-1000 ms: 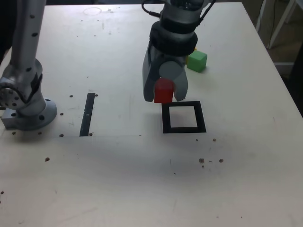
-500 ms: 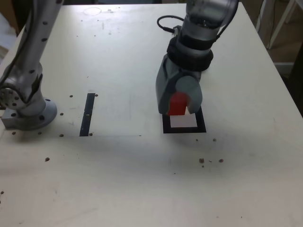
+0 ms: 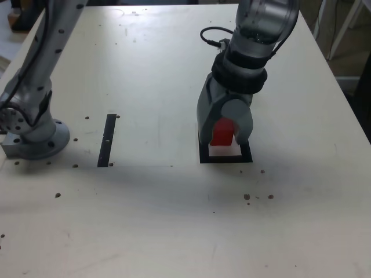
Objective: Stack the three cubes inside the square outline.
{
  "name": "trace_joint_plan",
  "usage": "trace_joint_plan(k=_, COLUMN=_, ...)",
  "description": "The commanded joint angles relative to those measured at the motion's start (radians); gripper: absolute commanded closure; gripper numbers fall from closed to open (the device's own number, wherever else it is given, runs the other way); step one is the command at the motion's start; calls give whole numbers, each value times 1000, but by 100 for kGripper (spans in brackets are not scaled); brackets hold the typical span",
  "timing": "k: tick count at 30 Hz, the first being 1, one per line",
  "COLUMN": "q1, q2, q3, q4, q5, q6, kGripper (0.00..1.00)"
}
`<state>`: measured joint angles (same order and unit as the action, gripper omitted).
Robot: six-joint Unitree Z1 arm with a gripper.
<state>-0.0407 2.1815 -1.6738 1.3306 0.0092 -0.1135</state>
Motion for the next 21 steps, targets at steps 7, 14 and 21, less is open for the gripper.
trace_joint_plan(k=7, q1=1, q2=8, q3=7, q4=-19, q5=8, q6=1, kGripper=64)
trace_joint_plan(k=14, q1=1, q2=6, q3=22, q4=-50, q5=18, q6=-2, kGripper=49)
trace_joint_plan(k=21, q1=1, q2=5, q3=28, q4=-59, q5=16, q6=-3, kGripper=22)
